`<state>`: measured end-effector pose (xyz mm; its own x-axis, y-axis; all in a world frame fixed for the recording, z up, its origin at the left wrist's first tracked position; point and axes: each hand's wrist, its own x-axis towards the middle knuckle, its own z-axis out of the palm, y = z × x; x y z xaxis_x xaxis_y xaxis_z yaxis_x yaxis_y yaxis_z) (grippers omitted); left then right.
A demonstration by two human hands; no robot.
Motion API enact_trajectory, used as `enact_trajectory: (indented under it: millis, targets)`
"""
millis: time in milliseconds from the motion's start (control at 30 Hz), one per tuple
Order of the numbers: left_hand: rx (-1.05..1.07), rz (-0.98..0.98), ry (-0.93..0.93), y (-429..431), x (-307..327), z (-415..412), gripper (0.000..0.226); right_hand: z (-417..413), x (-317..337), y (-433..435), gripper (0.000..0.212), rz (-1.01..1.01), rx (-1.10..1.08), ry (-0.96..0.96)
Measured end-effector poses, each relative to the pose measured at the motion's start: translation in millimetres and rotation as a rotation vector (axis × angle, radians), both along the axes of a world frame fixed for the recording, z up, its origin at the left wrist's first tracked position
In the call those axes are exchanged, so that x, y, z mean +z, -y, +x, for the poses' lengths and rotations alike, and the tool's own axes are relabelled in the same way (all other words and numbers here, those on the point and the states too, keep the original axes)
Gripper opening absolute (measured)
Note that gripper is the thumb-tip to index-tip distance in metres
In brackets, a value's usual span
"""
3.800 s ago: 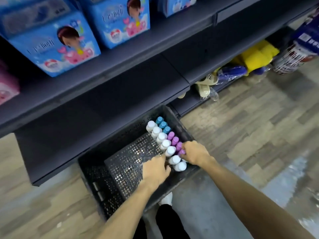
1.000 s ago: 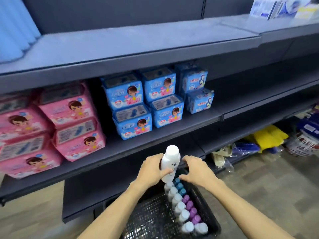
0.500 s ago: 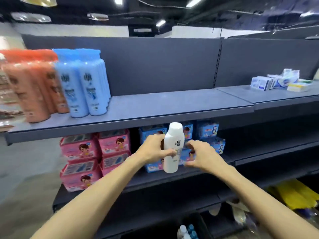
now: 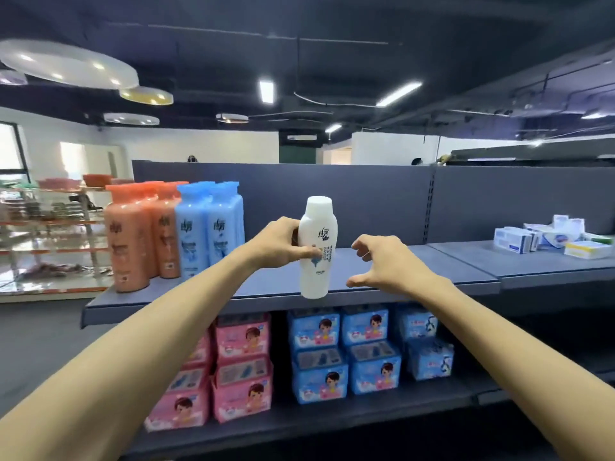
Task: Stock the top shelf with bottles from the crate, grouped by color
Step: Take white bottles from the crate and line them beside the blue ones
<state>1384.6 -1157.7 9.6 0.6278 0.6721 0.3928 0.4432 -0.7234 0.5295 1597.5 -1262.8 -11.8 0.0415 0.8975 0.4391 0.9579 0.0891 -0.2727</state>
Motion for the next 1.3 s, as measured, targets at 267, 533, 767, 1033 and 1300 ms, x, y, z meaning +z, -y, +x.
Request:
enact_trajectory:
  millis: [267, 533, 767, 1033, 1300]
  targets:
    - [0.044, -0.06, -0.028, -29, 12, -3, 0.025, -10, 13, -35, 0.07, -0.016, 0.011, 0.028]
    - [0.036, -0.147, 0.008, -63, -2, -3, 0.028, -19, -9, -77, 0.071, -0.06, 0.014, 0.001]
    - [0.013, -0.187, 0.045, -84, -8, -2, 0.028, -33, -38, -108, 0.069, -0.033, 0.017, -0.219]
    - [0.004, -0.122, 0.049, -84, -17, -4, 0.028, -59, -58, -118, 0.058, 0.065, -0.031, -0.401]
    - [0.081, -0.035, -0.033, -88, -30, -24, 0.027, -73, -60, -126, 0.06, 0.099, -0.137, -0.395]
